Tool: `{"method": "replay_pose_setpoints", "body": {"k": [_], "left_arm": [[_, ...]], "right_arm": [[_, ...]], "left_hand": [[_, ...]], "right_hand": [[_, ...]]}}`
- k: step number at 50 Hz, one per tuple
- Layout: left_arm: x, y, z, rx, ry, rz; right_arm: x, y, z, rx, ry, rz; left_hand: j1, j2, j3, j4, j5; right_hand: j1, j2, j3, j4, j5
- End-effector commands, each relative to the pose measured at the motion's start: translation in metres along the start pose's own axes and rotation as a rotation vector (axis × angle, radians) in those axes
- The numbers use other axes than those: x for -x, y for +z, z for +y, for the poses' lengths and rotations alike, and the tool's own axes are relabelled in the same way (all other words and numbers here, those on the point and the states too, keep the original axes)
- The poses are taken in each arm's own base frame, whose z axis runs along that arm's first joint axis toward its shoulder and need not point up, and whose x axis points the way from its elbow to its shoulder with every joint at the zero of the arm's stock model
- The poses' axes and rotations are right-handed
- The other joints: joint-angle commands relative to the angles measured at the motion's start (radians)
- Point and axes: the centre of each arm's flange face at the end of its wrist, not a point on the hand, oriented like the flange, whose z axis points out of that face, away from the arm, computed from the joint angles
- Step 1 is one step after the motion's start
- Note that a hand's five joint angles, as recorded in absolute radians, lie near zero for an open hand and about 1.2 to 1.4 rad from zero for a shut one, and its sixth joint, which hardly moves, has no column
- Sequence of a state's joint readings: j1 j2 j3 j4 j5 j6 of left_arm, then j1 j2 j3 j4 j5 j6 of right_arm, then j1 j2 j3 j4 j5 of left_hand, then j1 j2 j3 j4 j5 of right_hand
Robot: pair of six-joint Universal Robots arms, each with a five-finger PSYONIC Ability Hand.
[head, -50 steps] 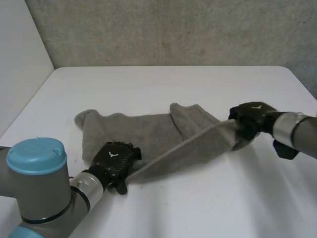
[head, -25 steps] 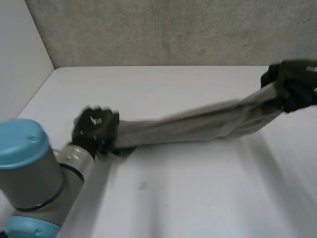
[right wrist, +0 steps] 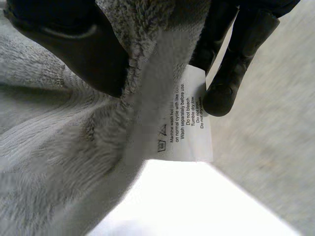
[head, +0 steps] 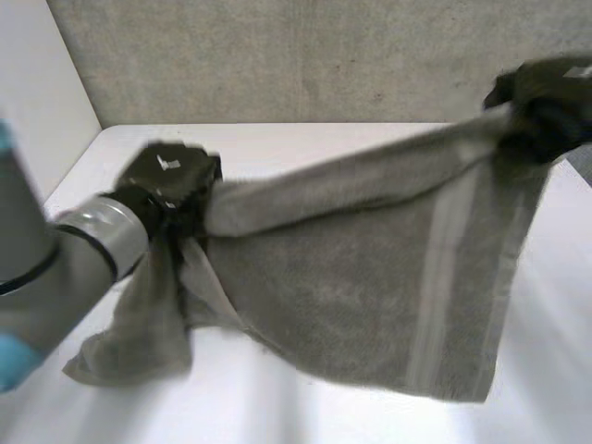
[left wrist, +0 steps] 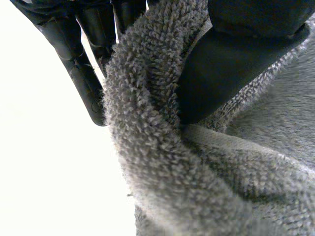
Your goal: Fold the towel.
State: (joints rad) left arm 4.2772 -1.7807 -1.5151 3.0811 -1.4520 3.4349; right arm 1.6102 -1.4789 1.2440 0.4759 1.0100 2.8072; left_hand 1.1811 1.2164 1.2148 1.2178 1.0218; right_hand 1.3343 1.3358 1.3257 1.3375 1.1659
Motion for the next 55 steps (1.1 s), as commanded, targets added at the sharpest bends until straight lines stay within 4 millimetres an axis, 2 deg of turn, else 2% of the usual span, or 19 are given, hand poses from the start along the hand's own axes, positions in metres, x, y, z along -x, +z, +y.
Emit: {"method": "replay_pose_setpoints", "body": {"k": [1,2,4,5,7,8,10,11,12,13,14,15,21,24,26,31,36,47,55], "left_arm": [[-0.004,0.070,0.050,0.102,-0.008,0.025],[-0.004,0.070,0.050,0.102,-0.008,0.025],[-0.002,0.098,0.056,0.074,0.001,0.015],[-0.002,0.098,0.056,0.073,0.001,0.015],[0.002,0.121,0.058,0.032,0.018,-0.001],[0.002,0.121,0.058,0.032,0.018,-0.001],[0.007,0.137,0.053,-0.023,0.037,-0.019],[0.007,0.137,0.053,-0.023,0.037,-0.019],[0.009,0.142,0.049,-0.048,0.044,-0.029],[0.009,0.142,0.049,-0.049,0.044,-0.029],[0.010,0.144,0.043,-0.070,0.045,-0.034],[0.011,0.144,0.040,-0.078,0.045,-0.040],[0.007,0.128,0.019,-0.101,0.030,-0.029],[-0.010,0.091,0.004,-0.083,-0.012,0.015],[-0.015,0.081,0.001,-0.082,-0.026,0.025],[-0.031,0.054,0.003,-0.048,-0.082,0.056],[-0.054,0.028,0.027,0.030,-0.109,0.004],[-0.076,0.030,0.054,0.043,-0.093,-0.140],[-0.090,0.052,0.067,-0.016,-0.158,-0.140]], "right_arm": [[0.025,0.045,0.055,0.196,-0.040,-0.026],[0.025,0.053,0.064,0.216,-0.041,-0.013],[0.023,0.063,0.074,0.224,-0.043,0.007],[0.021,0.073,0.082,0.214,-0.045,0.027],[0.018,0.080,0.088,0.197,-0.051,0.050],[0.018,0.080,0.088,0.197,-0.051,0.050],[0.012,0.090,0.094,0.167,-0.054,0.103],[0.012,0.090,0.094,0.167,-0.054,0.103],[0.009,0.094,0.099,0.165,-0.047,0.134],[0.006,0.096,0.103,0.165,-0.044,0.167],[0.006,0.096,0.103,0.165,-0.044,0.167],[0.004,0.097,0.105,0.160,-0.043,0.194],[0.001,0.099,0.117,0.132,-0.054,0.240],[0.000,0.100,0.121,0.125,-0.055,0.249],[0.000,0.100,0.123,0.127,-0.056,0.248],[0.002,0.099,0.128,0.141,-0.053,0.243],[0.003,0.100,0.133,0.155,-0.050,0.240],[0.006,0.104,0.150,0.194,-0.050,0.227],[0.011,0.106,0.159,0.214,-0.049,0.215]], "left_hand": [[0.198,0.163,0.164,0.161,0.183],[0.198,0.163,0.164,0.161,0.183],[0.195,0.160,0.161,0.158,0.180],[0.195,0.160,0.161,0.158,0.180],[0.140,0.104,0.106,0.103,0.124],[0.139,0.104,0.105,0.103,0.124],[-0.217,-0.252,-0.250,-0.253,-0.232],[-0.219,-0.254,-0.253,-0.256,-0.234],[-0.588,-0.623,-0.622,-0.625,-0.603],[-0.592,-0.627,-0.626,-0.628,-0.607],[-0.903,-0.938,-0.937,-0.939,-0.918],[-0.984,-1.020,-1.018,-1.021,-1.000],[-0.994,-1.029,-1.028,-1.031,-1.009],[-0.991,-1.026,-1.025,-1.028,-1.006],[-0.979,-1.015,-1.013,-1.016,-0.995],[-0.947,-0.982,-0.981,-0.984,-0.962],[-0.924,-0.959,-0.957,-0.960,-0.939],[-0.924,-0.959,-0.957,-0.960,-0.939],[-0.921,-0.956,-0.954,-0.957,-0.936]], "right_hand": [[0.062,0.060,0.071,0.059,0.056],[0.062,0.060,0.071,0.059,0.056],[0.062,0.060,0.071,0.059,0.056],[0.062,0.060,0.071,0.059,0.056],[0.062,0.060,0.071,0.059,0.056],[0.062,0.060,0.071,0.059,0.056],[0.062,0.060,0.071,0.059,0.056],[0.062,0.060,0.071,0.059,0.056],[0.062,0.060,0.071,0.059,0.056],[0.062,0.060,0.071,0.059,0.056],[0.062,0.060,0.071,0.059,0.056],[0.062,0.060,0.071,0.059,0.056],[0.062,0.060,0.071,0.059,0.056],[0.062,0.060,0.071,0.059,0.056],[0.062,0.060,0.071,0.059,0.056],[0.062,0.060,0.071,0.059,0.056],[0.062,0.060,0.071,0.059,0.056],[0.062,0.060,0.071,0.059,0.056],[0.062,0.060,0.071,0.059,0.056]]}}
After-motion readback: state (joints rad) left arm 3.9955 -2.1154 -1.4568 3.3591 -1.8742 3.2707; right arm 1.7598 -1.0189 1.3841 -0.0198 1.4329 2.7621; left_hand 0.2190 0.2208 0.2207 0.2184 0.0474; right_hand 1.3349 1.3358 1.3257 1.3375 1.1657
